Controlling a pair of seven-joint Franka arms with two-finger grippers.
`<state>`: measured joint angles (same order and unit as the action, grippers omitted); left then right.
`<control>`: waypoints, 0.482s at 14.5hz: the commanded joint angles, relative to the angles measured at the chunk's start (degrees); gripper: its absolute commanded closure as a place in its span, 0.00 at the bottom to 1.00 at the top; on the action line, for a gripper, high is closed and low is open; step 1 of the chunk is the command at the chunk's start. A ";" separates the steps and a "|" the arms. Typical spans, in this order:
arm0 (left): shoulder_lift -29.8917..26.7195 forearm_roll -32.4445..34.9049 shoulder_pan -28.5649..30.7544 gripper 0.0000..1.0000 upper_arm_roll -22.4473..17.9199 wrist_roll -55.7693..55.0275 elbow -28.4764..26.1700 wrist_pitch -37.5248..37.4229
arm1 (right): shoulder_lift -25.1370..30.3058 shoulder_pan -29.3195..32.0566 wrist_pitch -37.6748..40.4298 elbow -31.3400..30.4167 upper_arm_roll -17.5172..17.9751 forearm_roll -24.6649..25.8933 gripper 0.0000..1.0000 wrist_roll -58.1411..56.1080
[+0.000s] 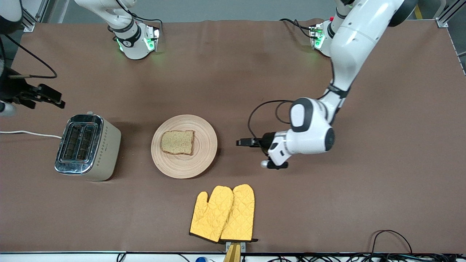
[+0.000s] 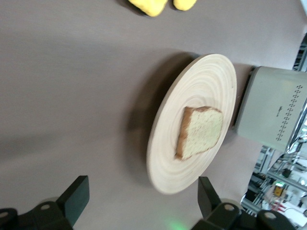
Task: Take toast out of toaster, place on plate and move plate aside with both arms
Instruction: 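Grasp the wooden plate rim with the left gripper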
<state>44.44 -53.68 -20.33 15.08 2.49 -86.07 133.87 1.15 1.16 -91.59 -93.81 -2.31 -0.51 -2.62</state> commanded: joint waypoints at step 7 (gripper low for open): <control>15.14 -12.51 -9.80 0.01 0.12 8.40 15.04 11.23 | 1.22 -0.71 5.72 2.75 1.43 2.97 0.00 -0.11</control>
<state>56.40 -64.84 -28.21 15.25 9.25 -75.62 142.97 1.45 0.75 -86.42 -90.74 -1.15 1.16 -2.63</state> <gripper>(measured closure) 0.009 0.000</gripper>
